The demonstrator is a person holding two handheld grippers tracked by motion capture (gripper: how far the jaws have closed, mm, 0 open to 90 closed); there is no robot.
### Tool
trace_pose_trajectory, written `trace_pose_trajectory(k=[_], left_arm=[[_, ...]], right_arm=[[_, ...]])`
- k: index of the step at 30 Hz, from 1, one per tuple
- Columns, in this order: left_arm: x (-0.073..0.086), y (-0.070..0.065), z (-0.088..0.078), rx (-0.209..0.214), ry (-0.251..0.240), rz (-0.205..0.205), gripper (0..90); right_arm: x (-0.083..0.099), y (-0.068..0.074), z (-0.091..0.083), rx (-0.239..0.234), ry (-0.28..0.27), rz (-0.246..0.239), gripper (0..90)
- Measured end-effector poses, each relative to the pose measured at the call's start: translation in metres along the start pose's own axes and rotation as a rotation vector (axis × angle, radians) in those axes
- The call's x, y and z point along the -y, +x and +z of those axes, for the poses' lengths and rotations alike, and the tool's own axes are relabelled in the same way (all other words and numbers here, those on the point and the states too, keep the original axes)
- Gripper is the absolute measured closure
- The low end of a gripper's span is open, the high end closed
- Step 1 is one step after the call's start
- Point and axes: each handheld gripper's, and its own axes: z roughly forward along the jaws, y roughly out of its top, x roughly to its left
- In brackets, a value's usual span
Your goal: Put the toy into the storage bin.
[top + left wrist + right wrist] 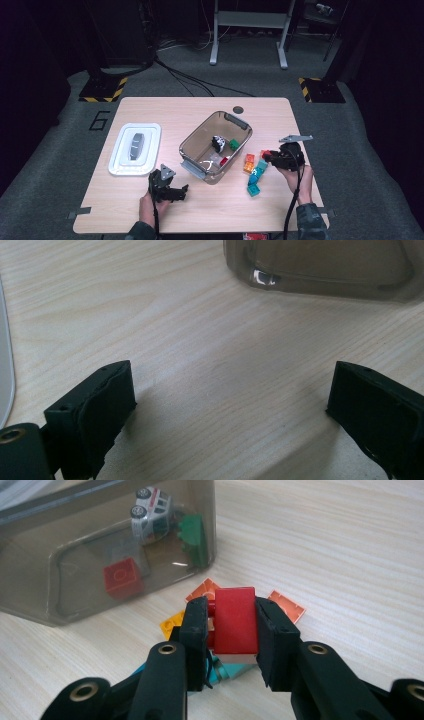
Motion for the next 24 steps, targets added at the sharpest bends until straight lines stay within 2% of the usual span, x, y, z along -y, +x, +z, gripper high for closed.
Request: trace_pose_trajectory(k=[8,24], left_arm=[[0.0,0.0,0.0,0.003,0.003,-0.004,4.8],[0.0,0.0,0.0,0.004,0.003,-0.004,4.8]], right_arm=[[-0.011,-0.001,-0.001,0.01,0.002,0.001,68.4],[-0.046,-0.005,-0.011,0.013,-0.044,-0.009,68.5]])
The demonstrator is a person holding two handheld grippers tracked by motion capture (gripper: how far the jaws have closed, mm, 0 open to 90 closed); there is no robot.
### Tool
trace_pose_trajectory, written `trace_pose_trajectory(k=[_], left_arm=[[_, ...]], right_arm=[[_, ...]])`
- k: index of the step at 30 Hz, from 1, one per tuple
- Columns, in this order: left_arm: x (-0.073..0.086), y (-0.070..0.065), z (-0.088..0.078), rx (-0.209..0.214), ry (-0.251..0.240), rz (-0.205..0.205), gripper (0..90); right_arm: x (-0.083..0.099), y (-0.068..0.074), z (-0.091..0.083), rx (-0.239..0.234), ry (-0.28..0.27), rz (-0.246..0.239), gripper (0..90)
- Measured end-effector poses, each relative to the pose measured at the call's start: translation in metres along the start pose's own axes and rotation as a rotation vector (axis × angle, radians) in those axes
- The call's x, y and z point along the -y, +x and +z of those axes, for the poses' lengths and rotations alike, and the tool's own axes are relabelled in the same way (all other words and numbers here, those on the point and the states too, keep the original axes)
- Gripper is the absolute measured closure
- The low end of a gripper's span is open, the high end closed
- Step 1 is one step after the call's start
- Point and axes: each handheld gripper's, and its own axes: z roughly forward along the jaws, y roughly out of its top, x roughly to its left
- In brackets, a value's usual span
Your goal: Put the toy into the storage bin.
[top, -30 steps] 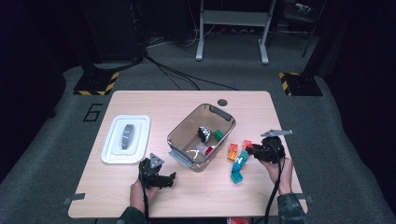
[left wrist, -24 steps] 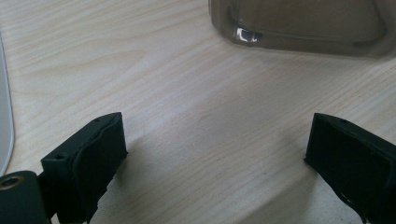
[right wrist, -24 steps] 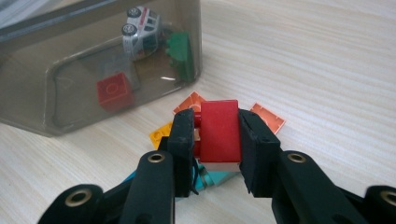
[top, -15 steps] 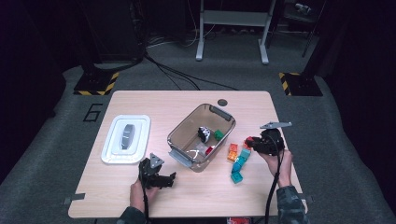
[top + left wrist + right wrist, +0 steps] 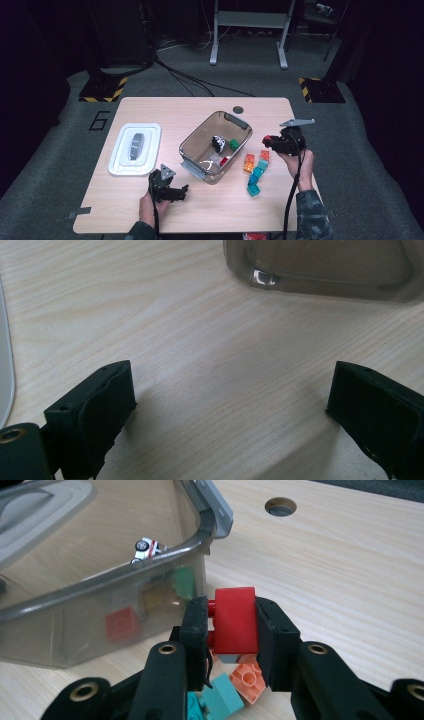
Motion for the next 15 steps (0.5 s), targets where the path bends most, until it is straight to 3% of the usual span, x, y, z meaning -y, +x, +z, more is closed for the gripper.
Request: trace_pose_trajectory(k=[15], left_arm=[[0.0,0.0,0.0,0.0,0.001,0.0,4.8]], right_arm=[[-0.041,0.006,-0.008,-0.003,-0.043,-0.025,68.4]])
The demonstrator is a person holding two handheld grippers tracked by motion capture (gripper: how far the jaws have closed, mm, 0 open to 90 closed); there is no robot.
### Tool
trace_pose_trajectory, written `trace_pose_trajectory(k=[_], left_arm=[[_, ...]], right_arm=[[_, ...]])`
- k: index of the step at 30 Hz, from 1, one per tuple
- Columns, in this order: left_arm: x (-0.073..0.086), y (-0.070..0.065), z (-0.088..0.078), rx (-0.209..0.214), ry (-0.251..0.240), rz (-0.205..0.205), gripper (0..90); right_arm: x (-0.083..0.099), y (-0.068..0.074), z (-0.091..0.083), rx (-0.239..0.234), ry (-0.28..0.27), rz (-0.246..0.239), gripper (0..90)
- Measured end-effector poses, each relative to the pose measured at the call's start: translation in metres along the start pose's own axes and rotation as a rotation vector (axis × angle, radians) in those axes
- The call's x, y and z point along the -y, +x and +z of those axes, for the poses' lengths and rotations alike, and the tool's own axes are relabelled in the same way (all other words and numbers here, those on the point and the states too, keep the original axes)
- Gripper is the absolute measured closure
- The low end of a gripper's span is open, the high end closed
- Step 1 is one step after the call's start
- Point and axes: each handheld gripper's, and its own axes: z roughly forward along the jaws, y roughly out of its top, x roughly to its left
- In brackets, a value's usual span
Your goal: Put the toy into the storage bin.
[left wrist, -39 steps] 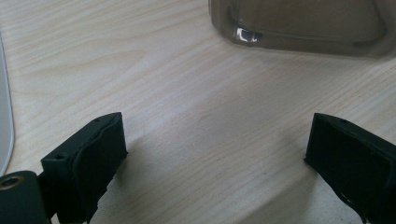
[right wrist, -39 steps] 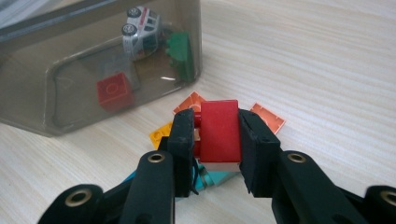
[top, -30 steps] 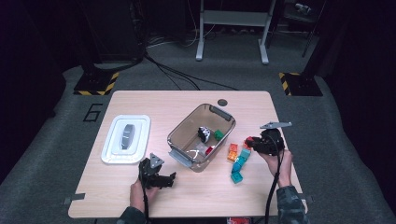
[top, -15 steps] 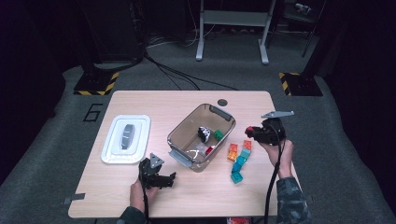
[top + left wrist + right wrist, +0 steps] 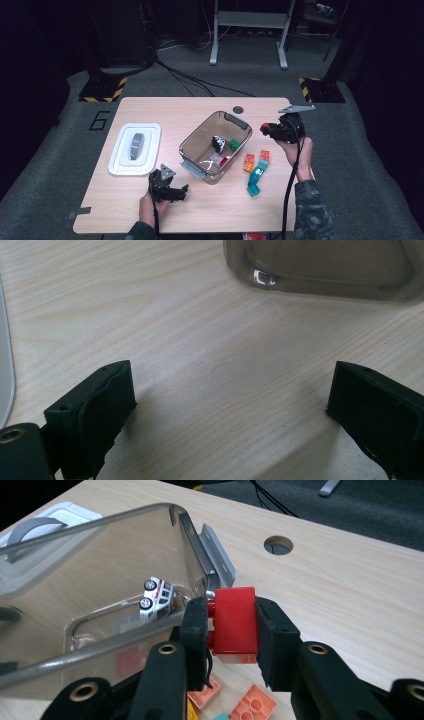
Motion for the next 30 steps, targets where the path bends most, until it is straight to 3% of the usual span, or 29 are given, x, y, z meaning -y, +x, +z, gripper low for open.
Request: trace_pose_trajectory(k=[14,21,30], left_arm=[[0.0,0.0,0.0,0.0,0.001,0.002,4.8],[0.0,0.0,0.0,0.0,0.0,0.001,4.8],[0.0,0.0,0.0,-0.002,-0.001,0.002,4.8]], right_arm=[[-0.024,0.019,0.02,-0.051,0.008,-0.036,68.3],[-0.027,0.031,0.041,-0.08,0.053,-0.066,68.2],[-0.024,0.038,0.058,-0.075,0.118,-0.086,67.9]])
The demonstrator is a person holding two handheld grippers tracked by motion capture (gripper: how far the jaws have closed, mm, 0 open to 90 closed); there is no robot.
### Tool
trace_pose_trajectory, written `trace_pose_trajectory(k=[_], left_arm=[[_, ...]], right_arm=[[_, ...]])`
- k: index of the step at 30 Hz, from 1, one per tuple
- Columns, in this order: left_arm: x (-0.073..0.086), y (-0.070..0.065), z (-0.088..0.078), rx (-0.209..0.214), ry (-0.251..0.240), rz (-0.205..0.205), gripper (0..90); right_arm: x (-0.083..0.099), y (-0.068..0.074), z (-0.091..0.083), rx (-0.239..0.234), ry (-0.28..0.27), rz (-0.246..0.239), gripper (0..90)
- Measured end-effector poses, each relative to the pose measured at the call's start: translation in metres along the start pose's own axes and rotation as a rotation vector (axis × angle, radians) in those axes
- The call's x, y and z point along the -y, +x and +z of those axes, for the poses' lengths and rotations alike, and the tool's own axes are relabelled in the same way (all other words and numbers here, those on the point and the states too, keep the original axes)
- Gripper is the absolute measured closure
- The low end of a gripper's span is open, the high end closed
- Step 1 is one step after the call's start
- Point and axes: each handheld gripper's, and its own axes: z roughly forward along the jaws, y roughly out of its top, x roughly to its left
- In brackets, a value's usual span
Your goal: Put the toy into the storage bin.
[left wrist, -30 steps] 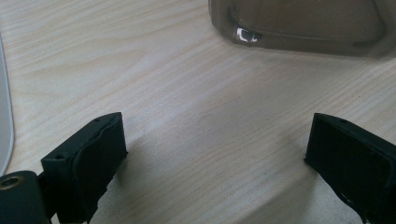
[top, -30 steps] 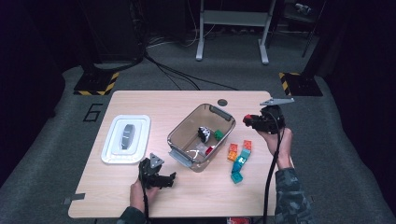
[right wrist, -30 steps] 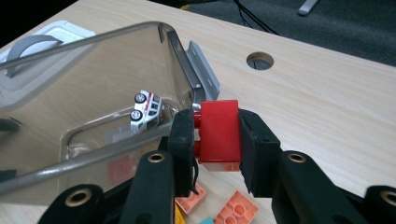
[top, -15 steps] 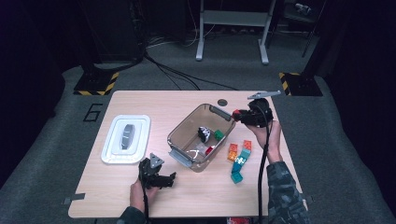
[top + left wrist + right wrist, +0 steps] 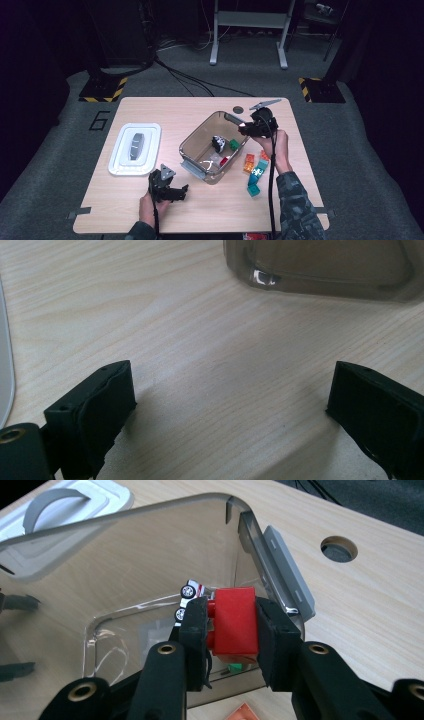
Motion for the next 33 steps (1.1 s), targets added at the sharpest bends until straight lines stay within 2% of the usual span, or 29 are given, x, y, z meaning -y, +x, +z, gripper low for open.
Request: trace_pose_trajectory(k=[9,10,11,12,16,21,27,31,33], left_arm=[[0.0,0.0,0.0,0.0,0.0,0.0,4.8],[0.0,0.0,0.0,-0.002,0.006,0.008,4.8],[0.0,0.001,0.0,-0.005,0.004,0.011,4.8],[0.0,0.0,0.0,-0.002,0.002,0.001,4.8],[0.0,0.0,0.0,-0.003,0.001,0.002,4.8],[0.0,0.0,0.0,-0.003,0.001,0.002,4.8],[0.0,0.0,0.0,-0.003,0.0,0.001,4.8],[0.0,0.0,0.0,-0.003,-0.005,-0.006,4.8],[0.0,0.0,0.0,-0.001,0.001,-0.002,4.8]], right_arm=[[0.003,0.001,0.007,-0.005,0.046,-0.007,66.4],[0.003,0.0,0.007,-0.002,0.048,-0.011,64.6],[0.003,0.001,0.007,0.0,0.046,-0.006,58.9],[0.004,0.001,0.005,0.009,0.036,0.005,53.6],[0.006,0.0,-0.004,0.025,-0.012,0.036,37.0],[0.013,-0.005,-0.019,0.041,-0.058,0.055,22.5],[0.029,-0.01,-0.029,0.042,-0.058,0.086,14.8],[0.048,-0.016,-0.028,0.044,-0.031,0.082,14.3],[0.058,-0.019,-0.026,0.056,-0.004,0.097,14.1]])
